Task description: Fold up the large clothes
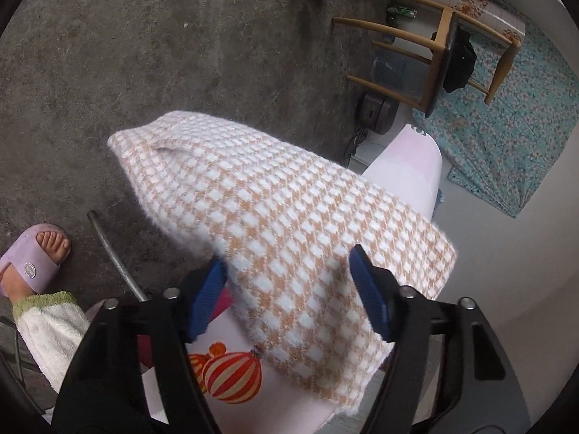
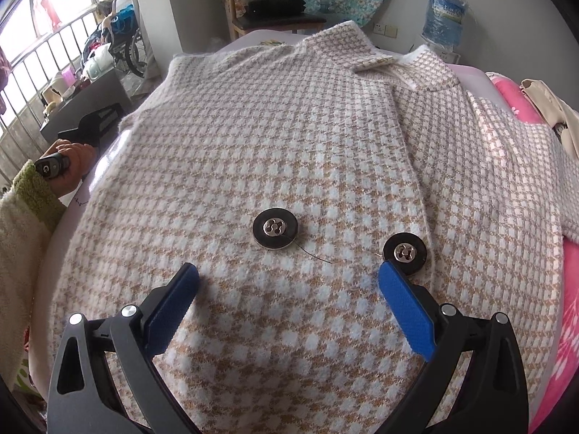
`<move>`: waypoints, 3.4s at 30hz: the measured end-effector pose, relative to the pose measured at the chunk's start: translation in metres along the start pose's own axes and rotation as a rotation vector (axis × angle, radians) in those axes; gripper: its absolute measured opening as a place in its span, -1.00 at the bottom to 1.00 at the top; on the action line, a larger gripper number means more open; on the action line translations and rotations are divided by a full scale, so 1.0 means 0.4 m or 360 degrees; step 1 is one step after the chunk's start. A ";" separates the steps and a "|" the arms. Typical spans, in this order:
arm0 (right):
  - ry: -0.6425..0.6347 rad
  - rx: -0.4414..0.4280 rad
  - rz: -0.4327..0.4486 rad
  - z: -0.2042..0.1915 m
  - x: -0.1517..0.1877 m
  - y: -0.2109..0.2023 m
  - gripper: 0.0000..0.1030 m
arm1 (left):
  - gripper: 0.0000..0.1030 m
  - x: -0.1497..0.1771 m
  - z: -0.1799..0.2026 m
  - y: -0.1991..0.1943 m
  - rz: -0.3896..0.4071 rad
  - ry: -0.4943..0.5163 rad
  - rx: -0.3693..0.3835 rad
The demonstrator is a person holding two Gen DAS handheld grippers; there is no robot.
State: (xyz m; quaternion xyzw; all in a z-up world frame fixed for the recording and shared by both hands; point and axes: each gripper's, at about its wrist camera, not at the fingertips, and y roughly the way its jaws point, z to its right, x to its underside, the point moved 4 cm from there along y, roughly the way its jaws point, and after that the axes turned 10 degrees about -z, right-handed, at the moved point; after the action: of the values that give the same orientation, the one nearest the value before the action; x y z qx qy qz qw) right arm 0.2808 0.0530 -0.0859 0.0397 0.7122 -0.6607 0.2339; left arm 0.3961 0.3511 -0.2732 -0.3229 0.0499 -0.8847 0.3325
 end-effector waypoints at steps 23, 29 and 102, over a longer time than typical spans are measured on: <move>0.0139 0.0138 0.0128 0.117 0.043 -0.108 0.88 | -0.78 0.768 0.598 0.042 0.0796 0.2290 -0.1289; 0.0252 0.0186 0.0100 0.177 0.095 -0.130 0.88 | 0.16 0.987 0.391 0.277 0.0236 0.2670 -0.1518; 0.0366 0.0088 -0.0069 0.229 0.172 -0.043 0.89 | 0.86 0.844 0.050 0.230 0.0298 0.2115 -0.1837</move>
State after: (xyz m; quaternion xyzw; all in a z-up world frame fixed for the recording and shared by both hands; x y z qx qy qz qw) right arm 0.2392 -0.0543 -0.0983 0.1062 0.7166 -0.6760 0.1353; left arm 0.2668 0.0730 -0.1039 0.1459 0.6977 -0.6954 0.0908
